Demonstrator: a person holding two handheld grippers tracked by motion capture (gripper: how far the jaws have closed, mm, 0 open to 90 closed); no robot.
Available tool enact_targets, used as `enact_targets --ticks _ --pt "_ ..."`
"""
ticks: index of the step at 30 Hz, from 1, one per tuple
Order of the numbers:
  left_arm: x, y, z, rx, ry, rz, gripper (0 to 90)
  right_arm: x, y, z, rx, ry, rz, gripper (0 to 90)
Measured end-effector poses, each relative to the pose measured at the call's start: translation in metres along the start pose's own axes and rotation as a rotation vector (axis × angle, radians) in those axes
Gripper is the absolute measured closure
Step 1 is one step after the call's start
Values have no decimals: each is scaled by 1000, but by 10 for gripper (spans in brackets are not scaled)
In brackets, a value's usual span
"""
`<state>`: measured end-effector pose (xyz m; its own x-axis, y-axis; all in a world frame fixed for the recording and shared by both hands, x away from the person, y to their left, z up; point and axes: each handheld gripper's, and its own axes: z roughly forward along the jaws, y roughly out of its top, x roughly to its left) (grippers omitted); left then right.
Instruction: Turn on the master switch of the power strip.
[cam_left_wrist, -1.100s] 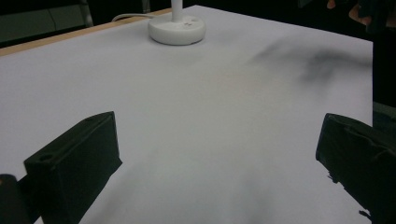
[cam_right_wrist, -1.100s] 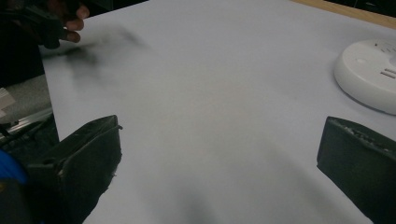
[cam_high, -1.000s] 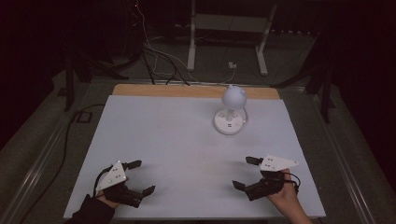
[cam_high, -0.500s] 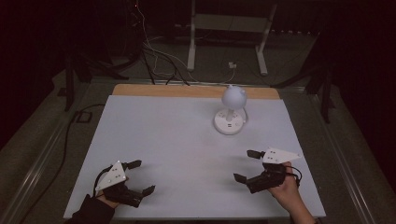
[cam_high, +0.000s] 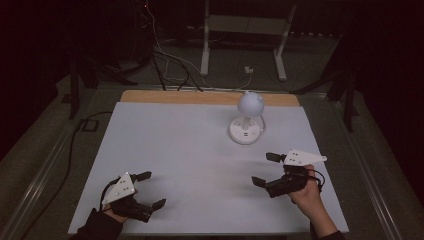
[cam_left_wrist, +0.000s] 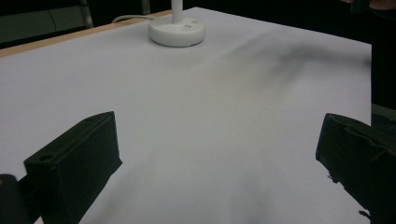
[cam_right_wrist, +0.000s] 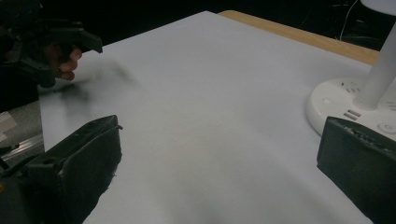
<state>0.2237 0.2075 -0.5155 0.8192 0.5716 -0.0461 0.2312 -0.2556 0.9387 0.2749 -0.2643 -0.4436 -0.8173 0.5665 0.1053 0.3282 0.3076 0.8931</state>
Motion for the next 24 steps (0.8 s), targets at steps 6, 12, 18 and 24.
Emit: enact_targets --ticks 6,12,18,24 --pt "0 0 0 -1 0 0 2 -9 8 1 -20 -5 4 0" --pt "0 0 0 -2 1 0 2 -17 13 4 -21 -14 7 0" --pt "0 0 0 -3 -1 -1 2 -25 16 9 -21 -27 4 0" --pt "0 1 0 -10 -4 -11 2 -36 18 14 -27 -33 20 0"
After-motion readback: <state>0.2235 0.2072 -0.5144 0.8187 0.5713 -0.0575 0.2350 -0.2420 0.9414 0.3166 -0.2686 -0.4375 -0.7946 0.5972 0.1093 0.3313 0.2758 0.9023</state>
